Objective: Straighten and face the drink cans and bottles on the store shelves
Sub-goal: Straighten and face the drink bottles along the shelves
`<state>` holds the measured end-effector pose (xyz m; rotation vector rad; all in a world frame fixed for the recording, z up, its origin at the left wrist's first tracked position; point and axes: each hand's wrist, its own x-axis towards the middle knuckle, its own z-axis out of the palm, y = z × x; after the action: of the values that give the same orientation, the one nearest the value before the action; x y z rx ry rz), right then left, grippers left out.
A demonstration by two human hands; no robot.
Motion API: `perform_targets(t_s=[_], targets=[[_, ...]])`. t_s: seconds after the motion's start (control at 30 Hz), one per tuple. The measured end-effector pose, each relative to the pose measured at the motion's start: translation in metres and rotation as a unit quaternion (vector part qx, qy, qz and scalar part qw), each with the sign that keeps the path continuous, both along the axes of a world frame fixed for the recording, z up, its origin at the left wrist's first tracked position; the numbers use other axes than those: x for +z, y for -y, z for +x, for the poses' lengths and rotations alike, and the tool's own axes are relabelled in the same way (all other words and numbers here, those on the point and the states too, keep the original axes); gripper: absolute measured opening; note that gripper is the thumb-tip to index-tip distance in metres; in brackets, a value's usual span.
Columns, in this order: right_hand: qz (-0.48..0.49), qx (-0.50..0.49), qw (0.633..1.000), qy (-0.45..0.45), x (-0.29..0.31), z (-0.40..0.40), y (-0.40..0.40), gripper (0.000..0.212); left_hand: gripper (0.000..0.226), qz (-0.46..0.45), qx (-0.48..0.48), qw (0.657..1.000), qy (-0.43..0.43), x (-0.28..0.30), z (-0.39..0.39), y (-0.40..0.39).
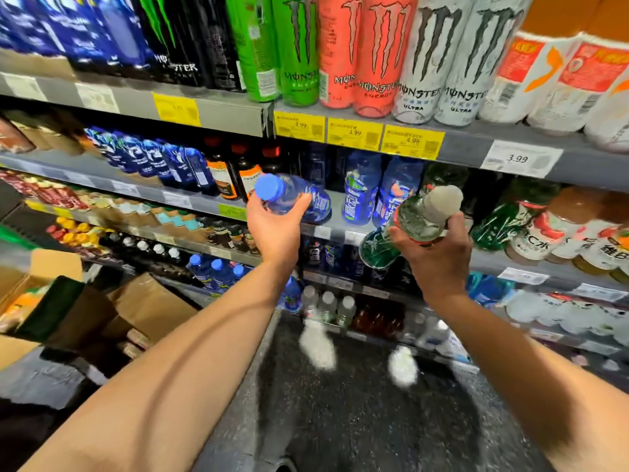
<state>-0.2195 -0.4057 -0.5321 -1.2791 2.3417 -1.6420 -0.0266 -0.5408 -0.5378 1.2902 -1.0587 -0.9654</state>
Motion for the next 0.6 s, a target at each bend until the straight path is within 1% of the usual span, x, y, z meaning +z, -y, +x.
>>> perform_targets(t_s=[0.17,0.3,0.37,0.5,0.6], targets=[[0.000,-0.013,1.000,0.014,-0.009,0.004,0.001,0.071,0.071,0.020,-0.019,0.999,0.042,-0.002,-0.013,0.025],[-0.003,-0.031,0.997,0.064,-0.016,-0.004,-0.001,0.072,0.075,0.024,-0.044,0.992,0.118,0.003,-0.026,0.041],[-0.007,-0.042,0.997,0.070,-0.018,-0.009,-0.003,0.073,0.079,0.028,-0.058,0.987,0.146,0.000,-0.033,0.047],[-0.010,-0.064,0.995,0.074,-0.022,-0.022,-0.008,0.070,0.065,0.025,-0.072,0.979,0.190,0.006,-0.052,0.058],[-0.012,-0.094,0.992,0.078,-0.023,-0.038,-0.016,0.073,0.072,0.048,-0.086,0.972,0.215,0.013,-0.068,0.067]])
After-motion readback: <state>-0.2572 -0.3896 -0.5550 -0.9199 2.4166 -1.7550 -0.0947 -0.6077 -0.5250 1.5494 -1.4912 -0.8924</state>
